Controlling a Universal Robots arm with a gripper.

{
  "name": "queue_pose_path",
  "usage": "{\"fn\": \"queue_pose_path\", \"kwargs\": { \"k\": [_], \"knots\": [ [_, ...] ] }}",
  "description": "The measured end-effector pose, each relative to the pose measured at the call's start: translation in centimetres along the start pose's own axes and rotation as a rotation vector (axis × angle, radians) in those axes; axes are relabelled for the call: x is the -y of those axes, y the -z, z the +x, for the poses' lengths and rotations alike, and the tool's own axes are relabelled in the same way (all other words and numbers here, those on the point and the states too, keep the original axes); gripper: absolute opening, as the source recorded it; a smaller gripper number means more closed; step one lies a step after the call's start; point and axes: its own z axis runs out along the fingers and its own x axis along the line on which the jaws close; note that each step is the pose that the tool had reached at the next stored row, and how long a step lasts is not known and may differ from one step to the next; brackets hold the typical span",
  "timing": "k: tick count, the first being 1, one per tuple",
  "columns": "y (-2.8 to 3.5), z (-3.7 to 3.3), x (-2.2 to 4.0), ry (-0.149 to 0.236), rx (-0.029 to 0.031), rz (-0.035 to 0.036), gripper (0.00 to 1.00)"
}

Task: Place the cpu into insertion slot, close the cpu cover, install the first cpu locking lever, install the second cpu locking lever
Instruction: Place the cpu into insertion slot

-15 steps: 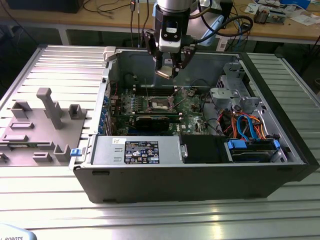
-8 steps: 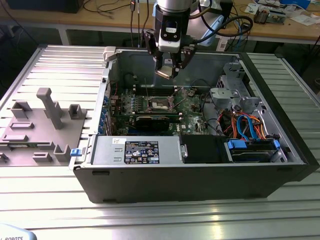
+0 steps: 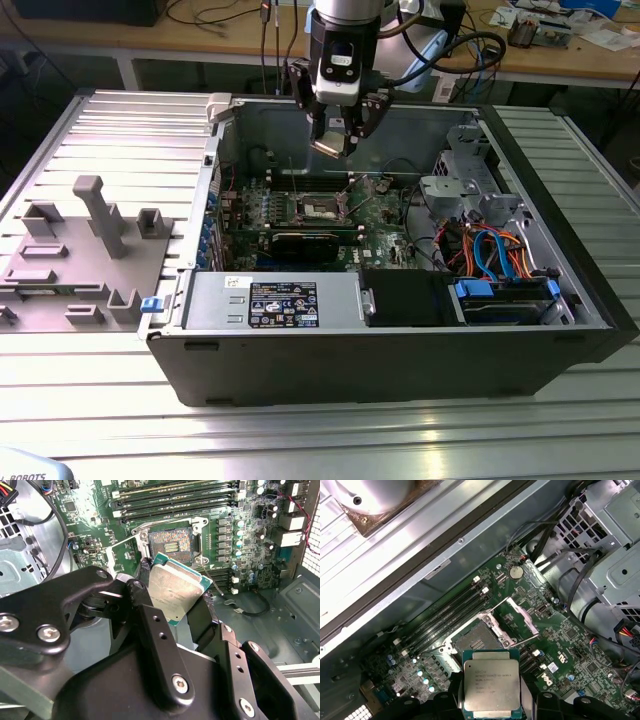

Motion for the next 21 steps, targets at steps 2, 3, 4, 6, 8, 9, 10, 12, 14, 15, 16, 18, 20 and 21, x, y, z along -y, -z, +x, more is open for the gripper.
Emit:
{"fn": "queue_pose_path", "kwargs": {
  "k": [2,3,4,6,8,9,10,12,14,15,16,18,20,21],
  "knots": [
    [0.0,0.0,0.0,-0.003,0.0001,0.0,0.54],
    [0.0,0.0,0.0,-0.005,0.0002,0.0,0.54],
    [0.0,0.0,0.0,-0.006,0.0003,-0.0001,0.54],
    [0.0,0.0,0.0,-0.009,0.0004,-0.0001,0.54],
    [0.0,0.0,0.0,-0.011,0.0006,-0.0002,0.54],
    [0.0,0.0,0.0,-0.012,0.0007,-0.0002,0.54],
    [0.0,0.0,0.0,-0.013,0.0007,-0.0002,0.54],
    [0.0,0.0,0.0,-0.016,0.0008,-0.0002,0.54],
    [0.0,0.0,0.0,-0.019,0.001,-0.0003,0.54],
    [0.0,0.0,0.0,-0.02,0.001,-0.0004,0.54],
    [0.0,0.0,0.0,-0.021,0.0011,-0.0003,0.54],
    [0.0,0.0,0.0,-0.023,0.0012,-0.0004,0.54],
    [0.0,0.0,0.0,-0.026,0.0013,-0.0004,0.54],
    [0.0,0.0,0.0,-0.027,0.0014,-0.0005,0.54]
  ]
}}
